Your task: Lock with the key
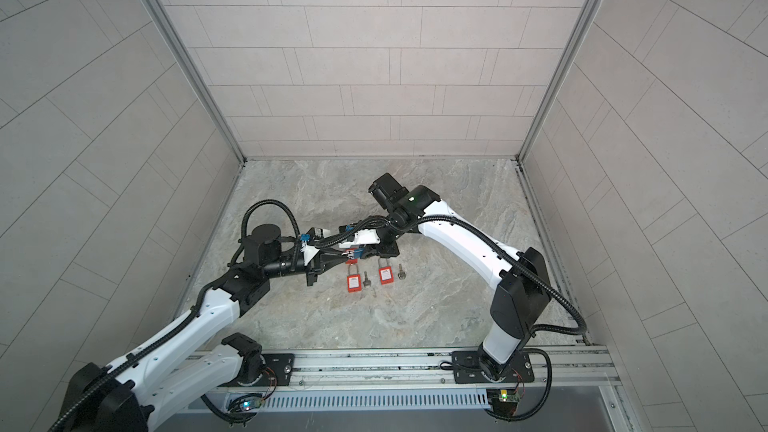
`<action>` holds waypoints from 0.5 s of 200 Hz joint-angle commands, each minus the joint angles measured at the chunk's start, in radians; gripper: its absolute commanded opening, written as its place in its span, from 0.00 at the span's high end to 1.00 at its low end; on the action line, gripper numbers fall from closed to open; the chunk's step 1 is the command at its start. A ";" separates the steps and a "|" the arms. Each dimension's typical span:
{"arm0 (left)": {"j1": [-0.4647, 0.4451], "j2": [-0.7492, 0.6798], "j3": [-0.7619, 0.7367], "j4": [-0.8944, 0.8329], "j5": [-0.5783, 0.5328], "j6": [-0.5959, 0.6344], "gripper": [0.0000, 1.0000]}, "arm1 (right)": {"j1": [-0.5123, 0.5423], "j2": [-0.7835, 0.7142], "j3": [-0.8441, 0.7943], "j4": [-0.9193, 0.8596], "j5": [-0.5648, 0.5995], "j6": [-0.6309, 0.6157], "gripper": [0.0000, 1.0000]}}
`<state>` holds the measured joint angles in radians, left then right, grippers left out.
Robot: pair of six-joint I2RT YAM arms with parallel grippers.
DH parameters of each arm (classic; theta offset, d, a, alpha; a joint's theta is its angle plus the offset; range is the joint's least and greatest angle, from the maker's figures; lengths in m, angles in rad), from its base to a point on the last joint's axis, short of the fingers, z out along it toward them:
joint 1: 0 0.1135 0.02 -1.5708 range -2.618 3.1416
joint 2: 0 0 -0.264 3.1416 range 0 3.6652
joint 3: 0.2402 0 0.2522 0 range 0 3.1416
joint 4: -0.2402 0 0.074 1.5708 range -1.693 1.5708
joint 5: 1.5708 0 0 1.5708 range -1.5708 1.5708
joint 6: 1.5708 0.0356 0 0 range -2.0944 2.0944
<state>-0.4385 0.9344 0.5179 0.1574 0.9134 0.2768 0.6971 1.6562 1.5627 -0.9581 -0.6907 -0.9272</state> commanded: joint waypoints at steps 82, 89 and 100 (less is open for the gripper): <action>-0.091 0.060 -0.008 0.295 -0.096 -0.056 1.00 | 0.022 -0.030 0.020 0.046 -0.145 -0.012 1.00; -0.095 0.067 -0.010 0.307 -0.096 -0.067 1.00 | 0.021 -0.032 0.020 0.058 -0.145 -0.005 1.00; -0.105 0.077 -0.011 0.312 -0.099 -0.070 1.00 | 0.023 -0.036 0.016 0.087 -0.145 0.009 1.00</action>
<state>-0.5076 0.9886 0.4999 0.2852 0.8341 0.2462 0.6746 1.6543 1.5627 -0.9909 -0.6857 -0.9257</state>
